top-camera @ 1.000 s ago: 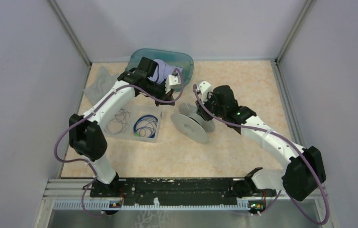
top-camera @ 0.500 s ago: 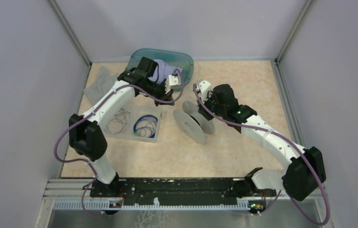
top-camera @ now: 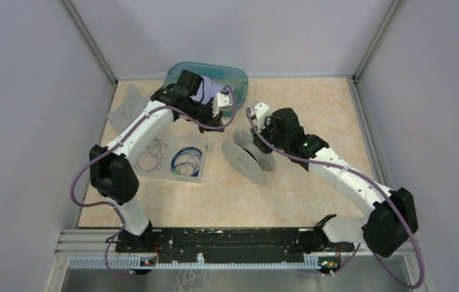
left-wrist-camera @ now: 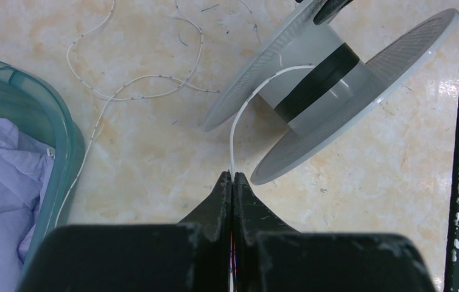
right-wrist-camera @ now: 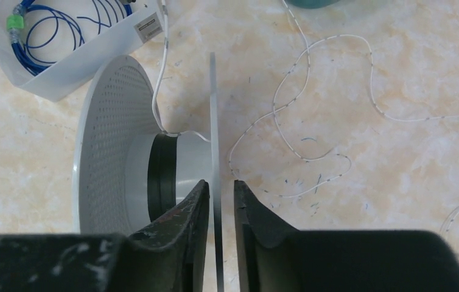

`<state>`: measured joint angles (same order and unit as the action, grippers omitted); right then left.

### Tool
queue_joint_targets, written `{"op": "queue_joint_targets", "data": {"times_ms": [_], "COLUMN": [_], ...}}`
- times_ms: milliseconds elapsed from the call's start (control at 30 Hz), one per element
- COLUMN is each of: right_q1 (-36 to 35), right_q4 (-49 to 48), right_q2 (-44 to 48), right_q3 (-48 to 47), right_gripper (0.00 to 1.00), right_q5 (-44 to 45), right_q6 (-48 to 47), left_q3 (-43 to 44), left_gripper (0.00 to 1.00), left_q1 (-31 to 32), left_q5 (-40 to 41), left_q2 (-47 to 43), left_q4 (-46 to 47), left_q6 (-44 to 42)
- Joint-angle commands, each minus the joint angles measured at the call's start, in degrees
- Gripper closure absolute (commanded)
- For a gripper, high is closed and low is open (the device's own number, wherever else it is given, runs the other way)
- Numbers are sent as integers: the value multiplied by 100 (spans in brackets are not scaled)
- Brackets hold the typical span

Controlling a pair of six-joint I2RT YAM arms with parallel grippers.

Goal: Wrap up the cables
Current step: Wrap the cable around the cable reel.

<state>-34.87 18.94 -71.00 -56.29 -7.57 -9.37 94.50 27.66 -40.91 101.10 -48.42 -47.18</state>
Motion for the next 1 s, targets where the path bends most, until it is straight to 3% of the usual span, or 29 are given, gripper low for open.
{"op": "queue_joint_targets", "data": {"times_ms": [0,267,467,567,767,967], "right_q1": [-90,-33,445,507,508,508], "right_q4": [-97,480,953,1118,1006,857], "right_q2": [50,369,751,944,960,863], "right_q3": [-406,-430,-132,53,274,218], "right_gripper": [74,45,41,45,70,87], "right_q5": [77,64,-287,-538,-867,-1018], "right_q6": [-102,-479,-702,-835,-865,-840], "left_q3": [192,140,150,152,185,218], "left_gripper": [100,100,100,100,100,100], "left_q1": [38,47,80,138,298,371], "left_q5": [-105,-159,-232,-321,-542,-872], "left_q2": [93,60,34,31,98,138], "left_q4": [-86,-38,-3,17,115,147], "left_q6": [-65,-16,24,90,290,498]}}
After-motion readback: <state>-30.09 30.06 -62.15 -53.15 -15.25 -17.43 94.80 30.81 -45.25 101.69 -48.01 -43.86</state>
